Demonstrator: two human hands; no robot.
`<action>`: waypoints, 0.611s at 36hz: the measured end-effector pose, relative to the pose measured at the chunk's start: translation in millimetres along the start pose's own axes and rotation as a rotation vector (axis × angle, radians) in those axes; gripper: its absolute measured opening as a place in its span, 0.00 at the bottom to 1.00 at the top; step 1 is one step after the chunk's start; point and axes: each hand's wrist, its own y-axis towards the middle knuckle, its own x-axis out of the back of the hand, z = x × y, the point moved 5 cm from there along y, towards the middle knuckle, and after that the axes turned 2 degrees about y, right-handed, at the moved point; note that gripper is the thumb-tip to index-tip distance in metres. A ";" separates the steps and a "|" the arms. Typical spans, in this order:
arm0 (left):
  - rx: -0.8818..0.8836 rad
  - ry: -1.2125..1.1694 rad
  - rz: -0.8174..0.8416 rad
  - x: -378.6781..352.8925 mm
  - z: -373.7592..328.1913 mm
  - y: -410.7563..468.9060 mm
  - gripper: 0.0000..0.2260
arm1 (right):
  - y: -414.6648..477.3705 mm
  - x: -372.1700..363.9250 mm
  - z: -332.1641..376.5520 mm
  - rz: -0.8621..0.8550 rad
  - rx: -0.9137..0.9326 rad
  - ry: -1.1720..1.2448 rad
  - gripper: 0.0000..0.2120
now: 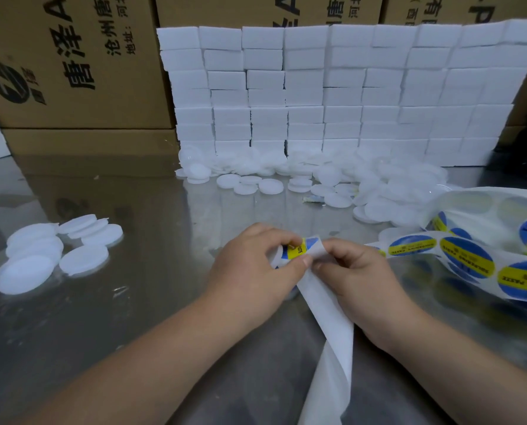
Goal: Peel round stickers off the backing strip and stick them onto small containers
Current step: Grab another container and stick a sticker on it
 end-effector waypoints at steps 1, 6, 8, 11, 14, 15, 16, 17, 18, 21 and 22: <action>0.020 -0.036 -0.003 -0.5 0.8 0.3 0.06 | 0.2 0.2 0.1 -0.004 0.002 -0.004 0.17; 0.119 -0.182 0.024 -3.9 5.8 0.5 0.08 | 0.4 1.5 -2.3 -0.017 -0.009 -0.036 0.19; 0.165 -0.243 0.016 -4.0 7.9 0.5 0.07 | -0.1 0.8 -2.7 -0.010 -0.023 -0.030 0.18; 0.234 -0.341 -0.071 1.6 12.4 2.3 0.07 | -0.4 1.5 -4.5 -0.020 -0.036 -0.070 0.16; 0.276 -0.339 -0.203 11.0 20.0 5.8 0.10 | 0.3 4.5 -6.7 -0.040 -0.070 -0.070 0.17; 0.295 -0.348 -0.243 13.7 22.9 6.5 0.10 | 0.4 5.1 -7.3 -0.039 -0.081 -0.060 0.17; 0.317 -0.362 -0.278 15.9 26.0 7.1 0.10 | 0.5 5.1 -6.2 -0.039 -0.086 -0.047 0.15; 0.337 -0.372 -0.309 18.0 29.1 7.4 0.09 | 0.7 5.2 -5.7 -0.035 -0.088 -0.039 0.11; 0.349 -0.371 -0.334 20.4 31.5 7.8 0.09 | 0.7 5.5 -5.1 -0.037 -0.094 -0.031 0.07; 0.333 -0.335 -0.374 27.4 32.9 8.9 0.11 | 0.3 8.2 -5.2 -0.063 -0.108 -0.016 0.09; 0.317 -0.318 -0.370 28.4 32.0 9.1 0.11 | 0.3 8.9 -4.8 -0.080 -0.105 -0.026 0.08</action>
